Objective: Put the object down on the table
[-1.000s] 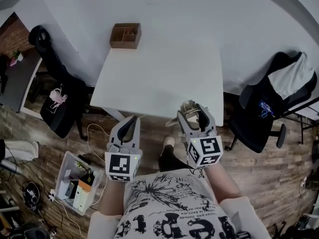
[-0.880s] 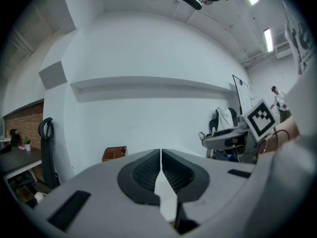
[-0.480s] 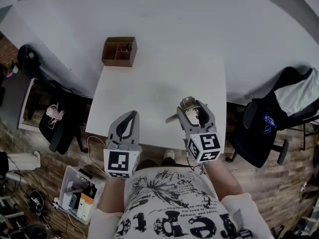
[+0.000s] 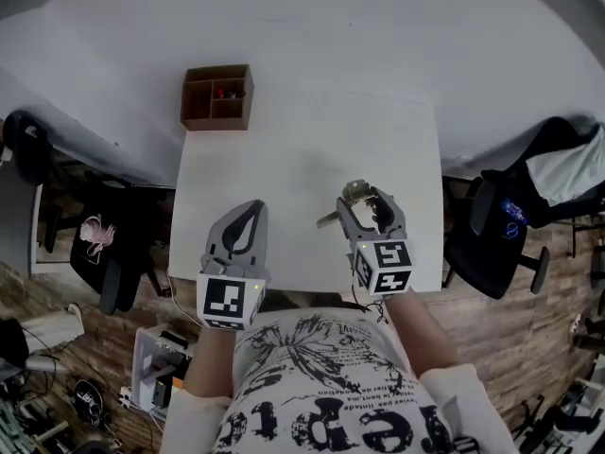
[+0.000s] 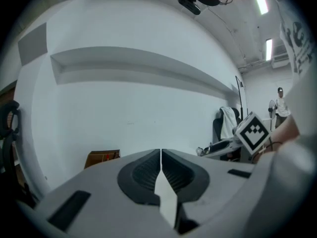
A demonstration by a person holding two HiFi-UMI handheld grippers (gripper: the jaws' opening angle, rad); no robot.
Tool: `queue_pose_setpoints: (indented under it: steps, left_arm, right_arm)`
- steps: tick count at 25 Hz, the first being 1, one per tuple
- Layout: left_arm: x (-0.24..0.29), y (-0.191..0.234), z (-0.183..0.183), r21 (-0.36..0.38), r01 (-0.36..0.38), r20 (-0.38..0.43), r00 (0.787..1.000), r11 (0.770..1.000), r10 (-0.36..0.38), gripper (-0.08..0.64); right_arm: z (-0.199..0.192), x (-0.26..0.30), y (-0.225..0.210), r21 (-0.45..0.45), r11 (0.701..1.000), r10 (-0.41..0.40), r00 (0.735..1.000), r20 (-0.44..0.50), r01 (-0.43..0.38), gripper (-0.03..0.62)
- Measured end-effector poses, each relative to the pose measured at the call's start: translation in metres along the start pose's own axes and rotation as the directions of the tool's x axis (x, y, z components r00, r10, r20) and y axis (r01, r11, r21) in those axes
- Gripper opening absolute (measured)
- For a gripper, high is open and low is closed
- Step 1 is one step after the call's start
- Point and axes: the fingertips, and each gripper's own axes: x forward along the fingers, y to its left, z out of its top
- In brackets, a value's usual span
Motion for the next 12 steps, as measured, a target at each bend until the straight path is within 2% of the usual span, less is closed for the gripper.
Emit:
queue_pose_setpoints:
  steps: [6, 12]
  left_arm:
    - [0.025, 0.041, -0.02, -0.025, 0.08, -0.046, 0.996, 0.997, -0.081, 0.012]
    - [0.042, 0.06, -0.053, -0.052, 0.128, -0.103, 0.986, 0.99, -0.132, 0.012]
  right_arm:
    - [-0.047, 0.057, 0.008, 0.022, 0.997, -0.068, 0.985, -0.156, 0.072, 0.281]
    - [-0.095, 0.102, 0.009, 0.012, 0.995, -0.095, 0.95, -0.297, 0.104, 0.281]
